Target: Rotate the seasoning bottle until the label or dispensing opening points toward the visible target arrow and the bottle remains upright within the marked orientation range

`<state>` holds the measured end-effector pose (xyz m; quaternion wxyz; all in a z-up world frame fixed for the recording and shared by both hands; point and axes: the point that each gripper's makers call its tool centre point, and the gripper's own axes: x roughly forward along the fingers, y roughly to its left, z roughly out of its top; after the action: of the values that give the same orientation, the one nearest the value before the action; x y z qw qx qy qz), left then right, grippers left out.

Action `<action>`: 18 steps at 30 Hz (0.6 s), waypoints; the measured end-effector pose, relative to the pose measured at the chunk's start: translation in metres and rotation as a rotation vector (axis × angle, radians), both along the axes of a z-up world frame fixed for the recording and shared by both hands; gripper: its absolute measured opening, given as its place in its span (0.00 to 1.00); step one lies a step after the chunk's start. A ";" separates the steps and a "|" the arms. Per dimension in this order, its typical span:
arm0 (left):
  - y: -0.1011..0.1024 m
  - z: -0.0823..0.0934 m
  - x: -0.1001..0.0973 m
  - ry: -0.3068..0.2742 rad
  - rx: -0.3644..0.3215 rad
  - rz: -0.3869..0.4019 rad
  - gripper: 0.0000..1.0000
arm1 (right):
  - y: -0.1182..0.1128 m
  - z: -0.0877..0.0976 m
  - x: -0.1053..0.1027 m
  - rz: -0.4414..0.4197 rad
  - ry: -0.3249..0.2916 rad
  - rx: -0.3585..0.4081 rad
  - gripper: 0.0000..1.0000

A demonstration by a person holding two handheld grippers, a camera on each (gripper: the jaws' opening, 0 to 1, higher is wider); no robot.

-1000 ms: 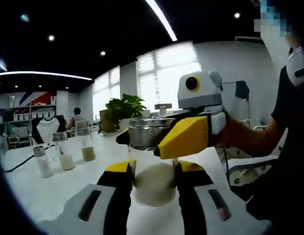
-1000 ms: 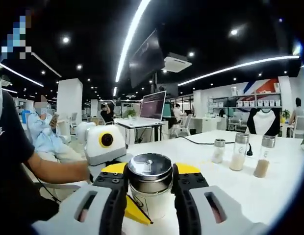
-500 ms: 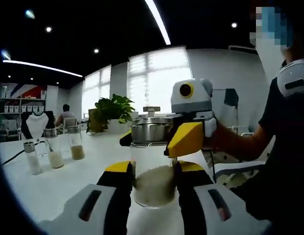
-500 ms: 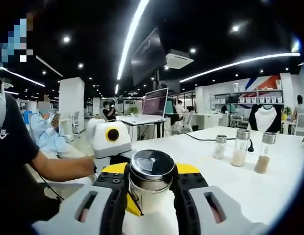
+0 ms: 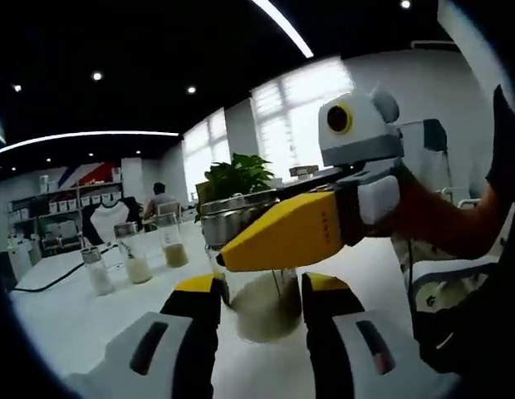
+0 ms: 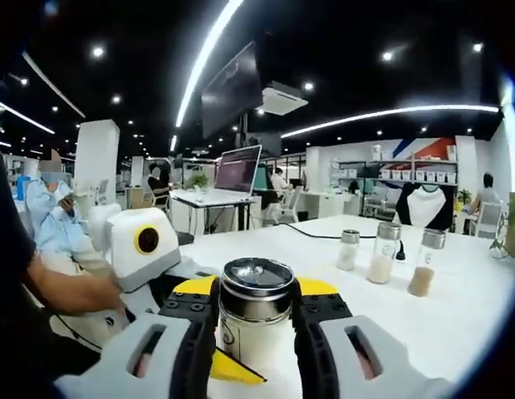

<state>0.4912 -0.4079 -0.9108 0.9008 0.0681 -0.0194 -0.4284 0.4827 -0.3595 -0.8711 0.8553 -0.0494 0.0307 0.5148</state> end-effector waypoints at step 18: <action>0.014 0.008 0.022 -0.010 -0.006 0.201 0.42 | -0.004 0.002 0.025 -0.236 0.024 0.097 0.32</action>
<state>0.5132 -0.3939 -0.9024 0.9394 0.0693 -0.0181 -0.3353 0.5075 -0.3633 -0.8687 0.9109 0.0020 0.0218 0.4120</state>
